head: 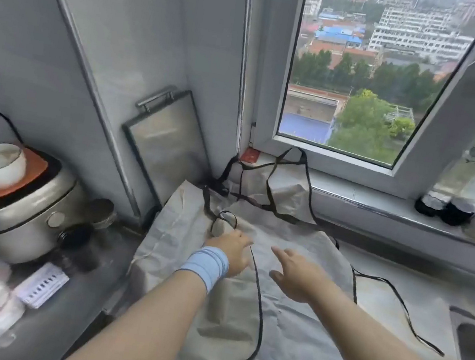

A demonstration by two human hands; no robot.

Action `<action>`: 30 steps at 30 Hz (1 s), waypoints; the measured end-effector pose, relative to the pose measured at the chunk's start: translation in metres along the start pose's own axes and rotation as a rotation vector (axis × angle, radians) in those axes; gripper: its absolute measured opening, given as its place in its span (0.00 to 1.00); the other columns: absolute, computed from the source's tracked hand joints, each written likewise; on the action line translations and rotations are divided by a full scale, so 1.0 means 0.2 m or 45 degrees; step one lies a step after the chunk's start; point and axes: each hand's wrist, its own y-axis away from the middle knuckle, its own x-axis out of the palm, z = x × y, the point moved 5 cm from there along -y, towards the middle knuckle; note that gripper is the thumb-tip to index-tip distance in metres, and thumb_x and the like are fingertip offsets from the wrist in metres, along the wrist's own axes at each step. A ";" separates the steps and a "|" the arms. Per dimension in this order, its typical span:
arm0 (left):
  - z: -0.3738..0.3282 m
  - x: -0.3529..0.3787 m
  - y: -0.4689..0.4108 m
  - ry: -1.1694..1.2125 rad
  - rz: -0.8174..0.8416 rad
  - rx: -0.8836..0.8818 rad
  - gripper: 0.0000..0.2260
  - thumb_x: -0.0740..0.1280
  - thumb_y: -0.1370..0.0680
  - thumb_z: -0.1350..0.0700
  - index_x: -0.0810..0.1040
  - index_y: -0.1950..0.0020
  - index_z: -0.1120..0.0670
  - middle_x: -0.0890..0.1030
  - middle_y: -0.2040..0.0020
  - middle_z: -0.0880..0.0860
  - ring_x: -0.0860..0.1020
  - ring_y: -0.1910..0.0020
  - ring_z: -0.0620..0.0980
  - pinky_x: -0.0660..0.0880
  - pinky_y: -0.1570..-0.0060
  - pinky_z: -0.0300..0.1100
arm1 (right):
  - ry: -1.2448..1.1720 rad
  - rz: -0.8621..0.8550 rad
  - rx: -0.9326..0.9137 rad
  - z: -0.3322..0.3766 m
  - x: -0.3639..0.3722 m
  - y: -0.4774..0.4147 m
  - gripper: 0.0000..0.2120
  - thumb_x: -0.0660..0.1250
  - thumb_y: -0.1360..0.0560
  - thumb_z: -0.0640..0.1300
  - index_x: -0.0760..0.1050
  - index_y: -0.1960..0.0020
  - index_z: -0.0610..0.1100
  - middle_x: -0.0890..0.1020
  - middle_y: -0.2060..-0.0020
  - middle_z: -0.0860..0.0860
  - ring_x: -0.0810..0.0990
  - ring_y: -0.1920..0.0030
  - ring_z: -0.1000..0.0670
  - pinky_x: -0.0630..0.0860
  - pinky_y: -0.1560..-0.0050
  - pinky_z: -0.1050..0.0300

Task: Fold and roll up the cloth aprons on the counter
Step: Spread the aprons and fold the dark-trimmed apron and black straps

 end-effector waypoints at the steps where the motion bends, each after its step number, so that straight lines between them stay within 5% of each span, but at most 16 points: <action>1: -0.01 0.05 -0.05 -0.019 0.070 -0.006 0.23 0.60 0.21 0.48 0.63 0.25 0.46 0.62 0.25 0.48 0.65 0.28 0.53 0.66 0.31 0.51 | -0.020 0.040 0.029 -0.03 0.05 -0.03 0.30 0.57 0.20 0.57 0.53 0.21 0.51 0.66 0.27 0.47 0.70 0.31 0.41 0.71 0.36 0.44; 6: 0.07 0.36 -0.18 -0.065 0.250 -0.133 0.25 0.61 0.22 0.46 0.61 0.25 0.44 0.56 0.23 0.49 0.61 0.26 0.56 0.66 0.32 0.54 | -0.089 0.174 0.078 -0.13 0.39 -0.17 0.26 0.55 0.19 0.50 0.55 0.23 0.48 0.66 0.28 0.46 0.67 0.30 0.41 0.70 0.35 0.43; 11: 0.15 0.58 -0.20 -0.176 0.302 -0.060 0.40 0.71 0.30 0.42 0.50 0.25 0.35 0.31 0.24 0.45 0.50 0.24 0.59 0.67 0.33 0.57 | -0.105 0.259 0.126 -0.16 0.62 -0.15 0.30 0.51 0.17 0.53 0.42 0.20 0.53 0.49 0.21 0.53 0.49 0.21 0.49 0.52 0.27 0.33; 16: 0.16 0.62 -0.18 -0.135 0.307 0.060 0.32 0.69 0.27 0.49 0.59 0.25 0.40 0.49 0.23 0.48 0.60 0.28 0.56 0.70 0.36 0.51 | 0.068 0.330 0.211 -0.36 0.69 -0.03 0.32 0.52 0.19 0.54 0.40 0.20 0.57 0.38 0.21 0.57 0.39 0.21 0.53 0.48 0.31 0.26; 18: 0.13 0.60 -0.17 -0.022 0.220 0.135 0.27 0.66 0.26 0.51 0.64 0.27 0.41 0.58 0.25 0.47 0.64 0.30 0.53 0.72 0.39 0.48 | 0.070 0.264 0.304 -0.41 0.65 0.02 0.28 0.52 0.20 0.50 0.50 0.21 0.55 0.46 0.20 0.52 0.45 0.20 0.49 0.51 0.31 0.29; 20: 0.10 0.57 -0.16 0.132 0.071 0.150 0.21 0.65 0.25 0.54 0.69 0.33 0.44 0.66 0.31 0.46 0.69 0.35 0.52 0.74 0.44 0.46 | -0.027 0.096 0.364 -0.38 0.59 0.03 0.20 0.53 0.21 0.48 0.67 0.29 0.52 0.66 0.29 0.48 0.60 0.25 0.44 0.61 0.35 0.39; 22: 0.11 0.56 -0.13 0.330 -0.054 0.067 0.13 0.64 0.25 0.54 0.70 0.42 0.47 0.71 0.39 0.47 0.73 0.41 0.52 0.74 0.47 0.47 | -0.333 -0.041 0.457 -0.29 0.53 0.02 0.18 0.55 0.20 0.49 0.72 0.33 0.50 0.74 0.36 0.49 0.70 0.32 0.45 0.67 0.38 0.49; 27: 0.15 0.61 -0.05 0.832 -0.028 -0.192 0.11 0.67 0.24 0.54 0.70 0.44 0.52 0.77 0.49 0.51 0.76 0.50 0.50 0.73 0.47 0.42 | -1.086 -0.010 0.764 -0.06 0.55 0.05 0.36 0.71 0.28 0.56 0.65 0.26 0.42 0.75 0.34 0.46 0.76 0.36 0.45 0.72 0.48 0.56; 29: 0.17 0.58 -0.02 0.964 -0.007 -0.270 0.12 0.67 0.23 0.52 0.71 0.42 0.53 0.77 0.49 0.51 0.76 0.50 0.51 0.72 0.48 0.40 | -1.070 0.058 0.787 -0.01 0.54 0.08 0.31 0.74 0.33 0.51 0.73 0.33 0.44 0.79 0.48 0.47 0.80 0.50 0.47 0.75 0.60 0.56; 30: 0.19 0.56 -0.01 1.032 0.012 -0.303 0.12 0.66 0.23 0.50 0.72 0.42 0.52 0.78 0.48 0.51 0.77 0.50 0.53 0.73 0.47 0.42 | -1.030 0.089 0.749 0.01 0.52 0.09 0.21 0.74 0.35 0.49 0.79 0.44 0.48 0.79 0.58 0.50 0.79 0.59 0.48 0.75 0.63 0.56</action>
